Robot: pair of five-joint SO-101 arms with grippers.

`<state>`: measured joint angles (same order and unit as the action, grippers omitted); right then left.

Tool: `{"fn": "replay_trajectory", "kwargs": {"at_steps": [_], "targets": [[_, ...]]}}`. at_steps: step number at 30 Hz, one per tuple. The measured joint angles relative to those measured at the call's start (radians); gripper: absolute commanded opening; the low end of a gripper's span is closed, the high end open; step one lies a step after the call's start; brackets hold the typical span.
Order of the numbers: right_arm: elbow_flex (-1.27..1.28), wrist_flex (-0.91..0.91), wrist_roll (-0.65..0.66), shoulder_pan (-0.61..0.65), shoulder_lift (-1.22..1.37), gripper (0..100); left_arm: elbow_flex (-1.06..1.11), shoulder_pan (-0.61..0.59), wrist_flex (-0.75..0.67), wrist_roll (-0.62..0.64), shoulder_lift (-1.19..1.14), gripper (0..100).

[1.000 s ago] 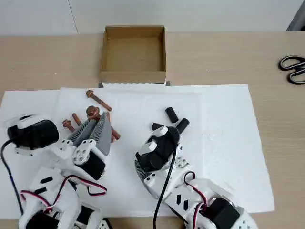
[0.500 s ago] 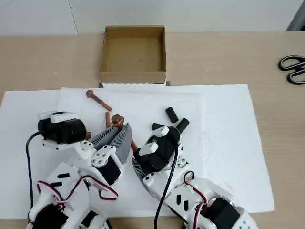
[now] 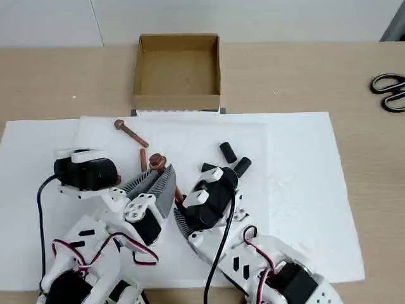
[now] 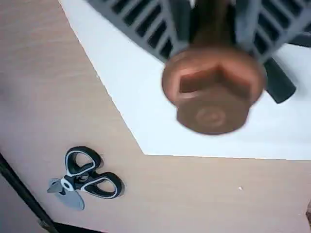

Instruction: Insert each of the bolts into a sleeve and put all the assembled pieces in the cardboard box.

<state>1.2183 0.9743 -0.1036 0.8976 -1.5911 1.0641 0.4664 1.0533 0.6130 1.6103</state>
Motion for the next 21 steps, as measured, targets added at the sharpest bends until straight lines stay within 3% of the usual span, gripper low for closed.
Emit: {"fn": "replay_trajectory", "kwargs": {"at_steps": [9,21], "targets": [[-0.002,-0.032,0.04,0.0,-0.002,0.2,0.003,0.086,0.075,-0.006,-0.005,1],[0.003,-0.1,0.097,0.005,0.002,0.2,-0.014,0.098,0.201,-0.106,0.002,1]]}}
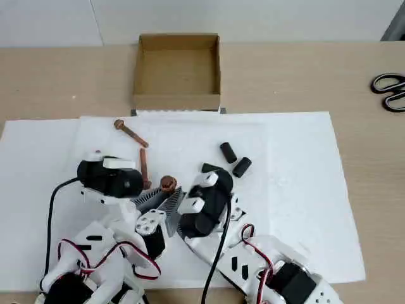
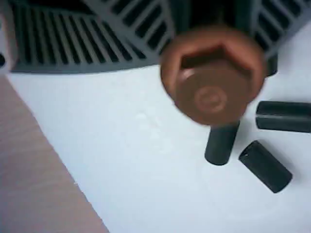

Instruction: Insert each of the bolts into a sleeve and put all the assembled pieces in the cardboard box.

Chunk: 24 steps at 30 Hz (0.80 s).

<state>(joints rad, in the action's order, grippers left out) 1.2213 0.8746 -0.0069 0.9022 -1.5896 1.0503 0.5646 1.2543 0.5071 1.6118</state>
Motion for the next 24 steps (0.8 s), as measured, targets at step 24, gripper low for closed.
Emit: {"fn": "replay_trajectory", "kwargs": {"at_steps": [24], "targets": [[0.0,-0.017,0.055,-0.034,0.0,0.2,0.008,-0.008,0.055,-0.032,0.0,17]]}}
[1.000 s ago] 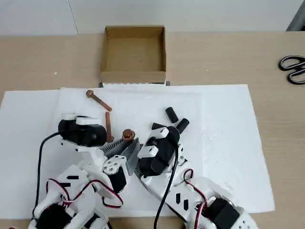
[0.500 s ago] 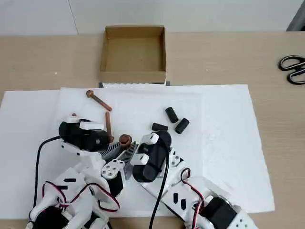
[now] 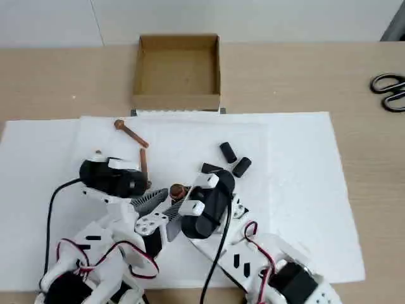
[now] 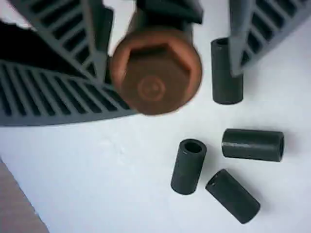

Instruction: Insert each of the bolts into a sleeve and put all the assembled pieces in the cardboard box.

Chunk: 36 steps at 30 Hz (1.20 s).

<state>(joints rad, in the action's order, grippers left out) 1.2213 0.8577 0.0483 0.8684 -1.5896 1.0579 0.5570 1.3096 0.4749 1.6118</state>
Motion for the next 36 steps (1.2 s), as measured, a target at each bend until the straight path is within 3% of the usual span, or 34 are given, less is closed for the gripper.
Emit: {"fn": "replay_trajectory", "kwargs": {"at_steps": [12,16,20,25,31,36], "targets": [[-0.003,0.052,0.0,-0.006,-0.002,0.2,-0.138,0.005,0.02,-0.002,-0.002,16],[-0.003,0.055,0.0,-0.006,-0.002,0.2,-0.167,-0.015,0.02,-0.008,-0.002,2],[-0.003,0.055,0.0,-0.015,-0.002,0.2,-0.172,-0.109,0.02,-0.066,0.0,0],[-0.003,0.055,0.0,-0.112,-0.002,0.2,-0.14,-0.311,0.02,-0.199,0.0,1],[0.107,0.055,0.0,-0.288,-0.002,0.2,0.117,-0.52,-0.026,-0.302,-0.002,1],[0.147,0.055,-0.043,-0.371,-0.002,0.2,0.351,-0.568,-0.133,-0.305,-0.008,1]]}}
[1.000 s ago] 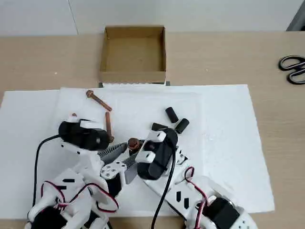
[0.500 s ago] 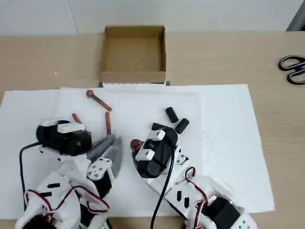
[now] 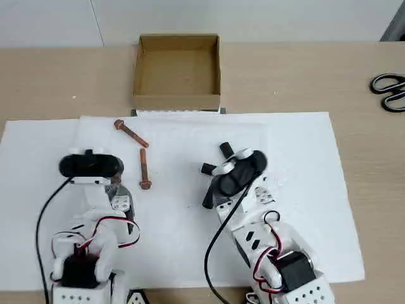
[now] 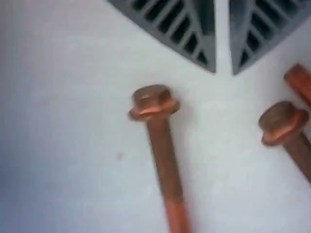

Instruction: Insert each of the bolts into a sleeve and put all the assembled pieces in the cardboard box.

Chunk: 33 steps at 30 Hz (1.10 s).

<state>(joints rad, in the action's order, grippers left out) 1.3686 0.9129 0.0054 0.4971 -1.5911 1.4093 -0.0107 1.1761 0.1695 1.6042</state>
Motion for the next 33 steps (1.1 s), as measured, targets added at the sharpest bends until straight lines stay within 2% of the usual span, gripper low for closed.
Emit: {"fn": "replay_trajectory", "kwargs": {"at_steps": [5,11,16,21,26,33], "targets": [[-0.002,-0.026,-0.038,-0.011,0.0,0.3,0.106,-0.008,-0.074,0.0,0.0,1],[-0.002,-0.247,-0.038,-0.037,0.029,0.3,0.155,-0.008,-0.094,0.0,0.0,1],[-0.028,-0.382,-0.023,-0.041,0.186,0.3,0.155,-0.008,-0.095,0.0,0.0,1],[-0.201,-0.531,-0.023,-0.046,0.47,0.3,0.155,-0.008,-0.095,0.0,0.0,1],[-0.45,-0.66,-0.023,-0.101,0.853,0.3,0.155,-0.008,-0.095,0.0,0.0,1],[-0.907,-0.704,-0.023,-0.153,1.404,0.3,0.155,-0.008,-0.095,0.0,0.0,1]]}}
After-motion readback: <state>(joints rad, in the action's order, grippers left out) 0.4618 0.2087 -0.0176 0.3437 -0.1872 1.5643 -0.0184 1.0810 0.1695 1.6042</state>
